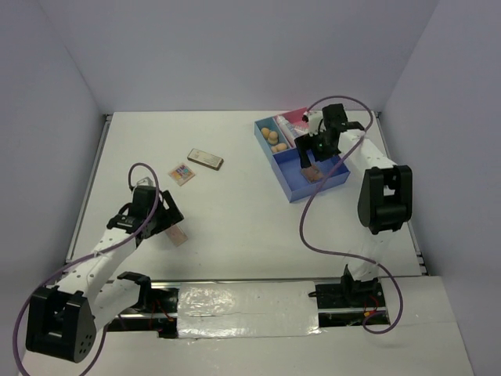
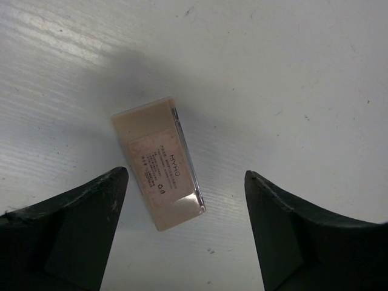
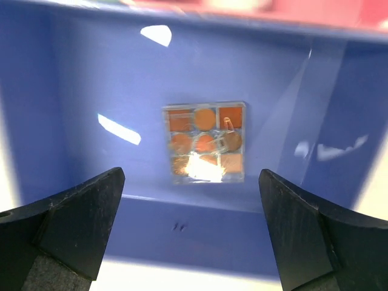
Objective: Organize the makeup
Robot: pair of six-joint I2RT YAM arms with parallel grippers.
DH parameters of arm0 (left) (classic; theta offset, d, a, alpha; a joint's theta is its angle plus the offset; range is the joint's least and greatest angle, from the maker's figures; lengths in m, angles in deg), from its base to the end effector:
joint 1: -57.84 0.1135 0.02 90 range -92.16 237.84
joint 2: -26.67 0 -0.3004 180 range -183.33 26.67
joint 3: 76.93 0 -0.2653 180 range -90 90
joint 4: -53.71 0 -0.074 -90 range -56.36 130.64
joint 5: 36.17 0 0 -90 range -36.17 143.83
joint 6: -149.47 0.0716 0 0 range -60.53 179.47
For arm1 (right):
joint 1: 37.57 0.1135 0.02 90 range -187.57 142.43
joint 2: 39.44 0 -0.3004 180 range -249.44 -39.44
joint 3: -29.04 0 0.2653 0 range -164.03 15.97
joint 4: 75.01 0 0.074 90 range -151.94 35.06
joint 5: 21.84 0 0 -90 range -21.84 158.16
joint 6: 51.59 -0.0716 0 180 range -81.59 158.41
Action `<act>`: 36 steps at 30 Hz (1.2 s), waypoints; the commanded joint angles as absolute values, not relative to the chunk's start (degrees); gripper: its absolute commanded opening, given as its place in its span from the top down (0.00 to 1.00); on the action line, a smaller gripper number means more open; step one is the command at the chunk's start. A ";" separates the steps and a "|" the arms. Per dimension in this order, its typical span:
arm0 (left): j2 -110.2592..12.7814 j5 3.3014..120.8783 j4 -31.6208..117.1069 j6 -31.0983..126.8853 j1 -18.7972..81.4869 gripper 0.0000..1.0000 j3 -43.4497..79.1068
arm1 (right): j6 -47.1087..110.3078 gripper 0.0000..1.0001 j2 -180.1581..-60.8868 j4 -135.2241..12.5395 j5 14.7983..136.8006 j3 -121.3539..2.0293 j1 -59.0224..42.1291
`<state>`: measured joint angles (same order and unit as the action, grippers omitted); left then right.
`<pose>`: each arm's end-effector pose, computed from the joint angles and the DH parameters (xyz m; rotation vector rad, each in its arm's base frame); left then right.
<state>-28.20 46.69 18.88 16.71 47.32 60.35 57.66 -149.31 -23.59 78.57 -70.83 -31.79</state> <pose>0.2036 -0.0288 0.1973 -0.7235 2.2908 -0.2905 0.4489 0.0584 0.2231 -0.6275 2.5461 0.1589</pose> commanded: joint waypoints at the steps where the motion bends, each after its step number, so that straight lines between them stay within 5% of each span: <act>1: -29.40 47.32 16.65 14.13 47.65 0.12 59.85 | 56.44 0.00 -139.73 -28.26 85.19 -72.80 -32.47; 5: -31.69 47.85 15.86 12.63 47.74 0.34 60.03 | 51.25 0.00 -142.17 -22.58 102.04 -77.70 -35.72; 7: -32.74 47.77 15.16 11.67 47.74 0.35 59.77 | 53.52 0.14 -142.54 -21.07 109.17 -78.43 -35.73; 16: -36.35 46.36 13.83 11.75 47.65 0.12 58.62 | 55.29 0.17 -135.86 -25.90 115.09 -70.61 -35.73; 36: -53.21 41.09 6.36 10.79 45.45 0.18 49.31 | 53.53 0.16 -134.63 -28.89 116.50 -67.17 -35.82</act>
